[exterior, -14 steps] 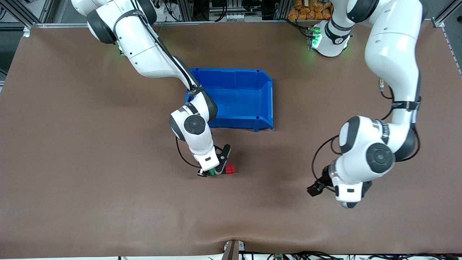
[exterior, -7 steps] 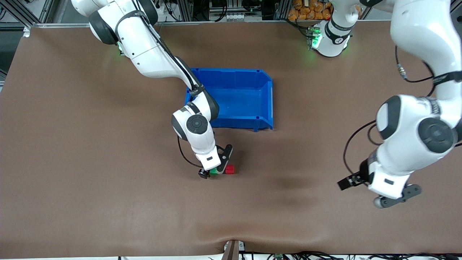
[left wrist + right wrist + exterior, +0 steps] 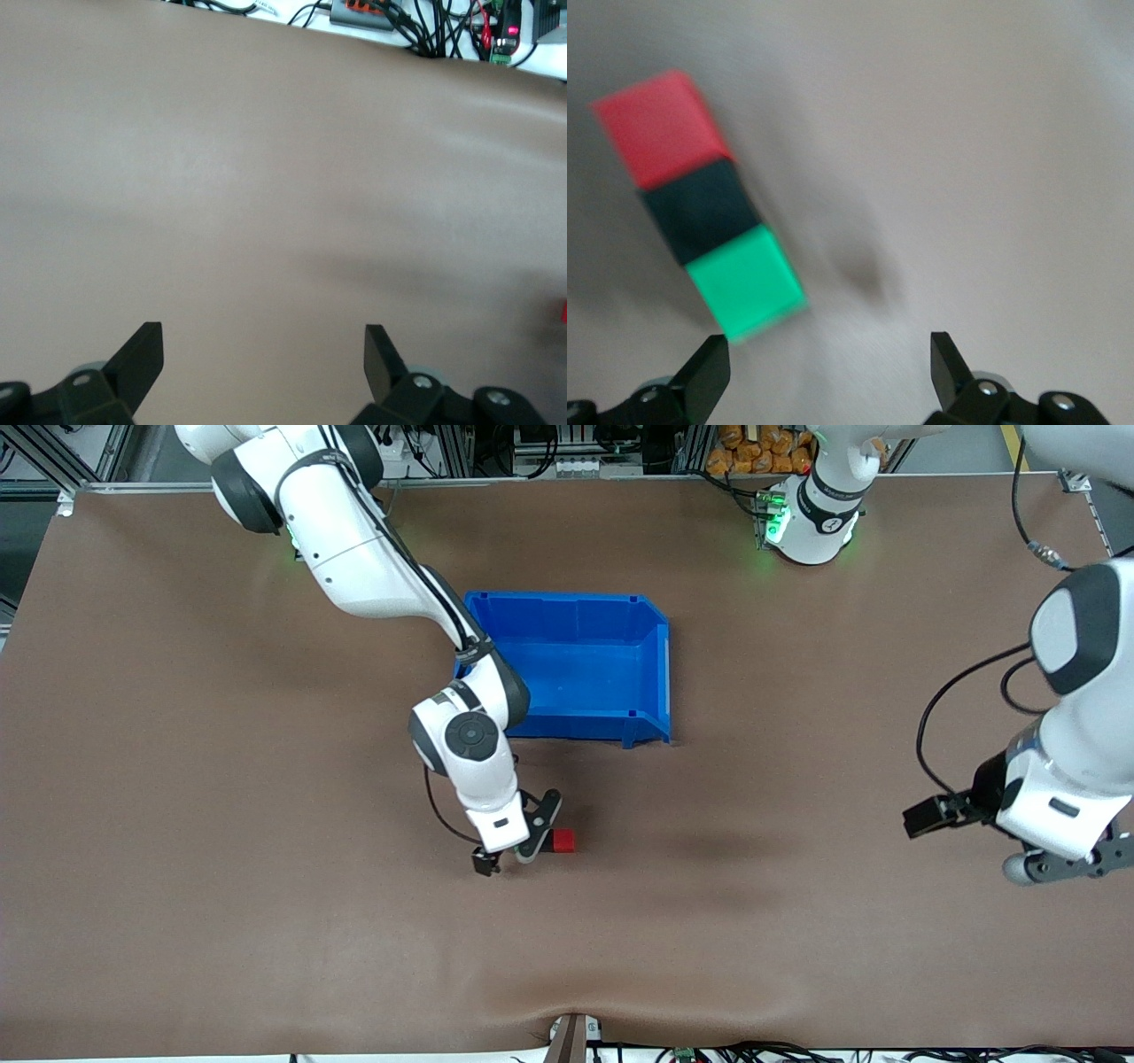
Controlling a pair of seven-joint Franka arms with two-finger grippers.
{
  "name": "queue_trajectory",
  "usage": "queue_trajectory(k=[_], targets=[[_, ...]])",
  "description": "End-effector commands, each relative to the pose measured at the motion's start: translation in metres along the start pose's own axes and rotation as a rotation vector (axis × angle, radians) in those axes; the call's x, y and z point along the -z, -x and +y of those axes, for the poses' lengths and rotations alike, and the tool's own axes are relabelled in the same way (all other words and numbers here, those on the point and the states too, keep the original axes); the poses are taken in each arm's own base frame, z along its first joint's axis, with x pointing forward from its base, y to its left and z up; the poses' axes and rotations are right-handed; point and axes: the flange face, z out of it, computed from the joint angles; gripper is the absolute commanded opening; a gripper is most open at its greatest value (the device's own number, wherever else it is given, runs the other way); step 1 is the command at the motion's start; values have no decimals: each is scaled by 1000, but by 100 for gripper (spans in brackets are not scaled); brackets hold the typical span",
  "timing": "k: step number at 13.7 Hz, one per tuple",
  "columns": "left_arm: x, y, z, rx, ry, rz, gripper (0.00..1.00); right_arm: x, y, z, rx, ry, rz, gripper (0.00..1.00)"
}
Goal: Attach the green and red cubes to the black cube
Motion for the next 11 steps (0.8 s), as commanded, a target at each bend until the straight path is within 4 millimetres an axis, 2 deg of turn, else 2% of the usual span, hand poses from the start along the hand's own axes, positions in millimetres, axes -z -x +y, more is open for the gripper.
queue_trajectory(k=[1,3,4,5,7,9,11], targets=[[24,31,-11,-14,-18,-23,100,49,30,50,-139,-24,-58,100],[41,51,-28,-5,17,-33,100,76,53,84,-200,-27,-84,100],[52,58,-35,-35,20,-24,100,89,71,105,-266,-35,-104,100],[58,65,-44,-49,17,-22,100,113,87,123,-324,-35,-117,100],[66,79,-68,-5,49,-32,100,155,111,145,-404,-44,-153,100],[73,90,-89,-36,72,-33,100,180,153,174,-484,-47,-173,100],[79,97,-99,-40,71,-28,100,208,210,204,-572,-39,-171,100]])
